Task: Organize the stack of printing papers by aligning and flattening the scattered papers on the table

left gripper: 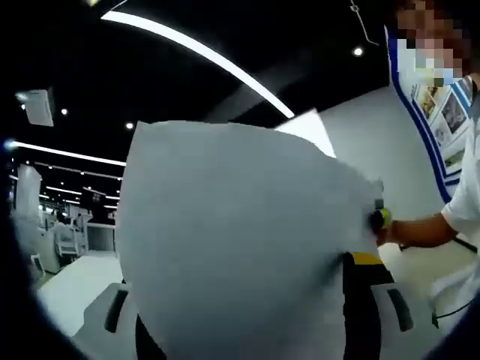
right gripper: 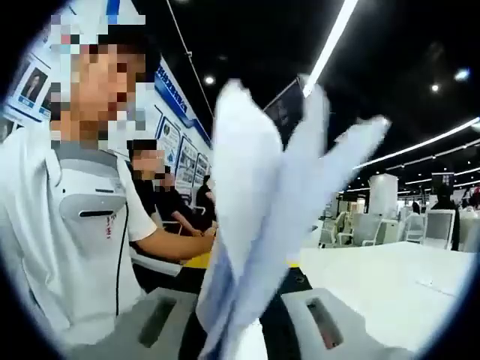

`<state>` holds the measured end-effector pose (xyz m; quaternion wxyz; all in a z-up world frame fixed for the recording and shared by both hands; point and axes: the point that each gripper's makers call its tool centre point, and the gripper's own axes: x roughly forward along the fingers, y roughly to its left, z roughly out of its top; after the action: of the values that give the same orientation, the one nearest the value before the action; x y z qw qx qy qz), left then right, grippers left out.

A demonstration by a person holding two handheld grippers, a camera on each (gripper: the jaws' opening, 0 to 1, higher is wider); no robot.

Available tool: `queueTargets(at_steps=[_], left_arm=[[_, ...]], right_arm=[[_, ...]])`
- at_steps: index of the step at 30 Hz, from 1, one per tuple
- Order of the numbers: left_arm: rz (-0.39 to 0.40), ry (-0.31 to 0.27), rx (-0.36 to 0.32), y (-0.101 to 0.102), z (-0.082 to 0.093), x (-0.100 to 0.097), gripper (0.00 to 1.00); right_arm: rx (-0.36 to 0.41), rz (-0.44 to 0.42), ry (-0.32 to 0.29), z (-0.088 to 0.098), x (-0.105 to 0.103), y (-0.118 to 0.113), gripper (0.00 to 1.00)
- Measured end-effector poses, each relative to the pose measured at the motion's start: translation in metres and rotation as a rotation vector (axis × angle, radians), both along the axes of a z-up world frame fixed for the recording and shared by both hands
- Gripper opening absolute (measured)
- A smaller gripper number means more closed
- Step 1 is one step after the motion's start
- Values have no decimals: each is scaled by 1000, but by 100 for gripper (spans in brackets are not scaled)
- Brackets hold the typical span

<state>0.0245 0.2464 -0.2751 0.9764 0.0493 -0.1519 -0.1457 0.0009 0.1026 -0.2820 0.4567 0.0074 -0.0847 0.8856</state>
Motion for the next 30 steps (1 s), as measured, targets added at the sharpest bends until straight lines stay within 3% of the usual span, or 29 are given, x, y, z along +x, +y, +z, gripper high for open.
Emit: queueTargets(at_steps=[4,7,12,14,16,17,19,24,26,27,28,30], left_arm=[[8,-1,-8,1,0,-1,97],[3,0,-9,-3,0,2,97],[-17,3,-11,-12,0,5,97],[-26,10,0,-17,-2,5,97],[-40,10,10,-17,-3,1,94],[-65,18,-1,-17,-3,-3,92],[-79,24,-19,-15,-3,-7,93],[-275,108,-63,-15,-9,-20,94],[-342,118,-36,-28,-8,-21,85],[-358,126,-25,-33,-8,-18,73],[-370,138,-10,-36,-9,-16,60],[-370,179,53,-39,-15,-10,17]], right_arm=[[-1,-6,10,1,5,0,11],[7,-2,5,2,3,0,23],[-25,-29,5,-3,7,3,23],[-37,-43,-2,-6,9,4,19],[-40,-48,4,-5,14,3,3],[-60,-64,30,-5,19,3,0],[-59,-48,56,-3,26,1,0],[-71,-37,107,-3,37,0,0],[-75,-8,119,-1,35,1,0],[-75,-10,121,-1,35,4,0],[-78,-6,124,-1,35,6,0],[-90,-22,128,-1,37,13,0]])
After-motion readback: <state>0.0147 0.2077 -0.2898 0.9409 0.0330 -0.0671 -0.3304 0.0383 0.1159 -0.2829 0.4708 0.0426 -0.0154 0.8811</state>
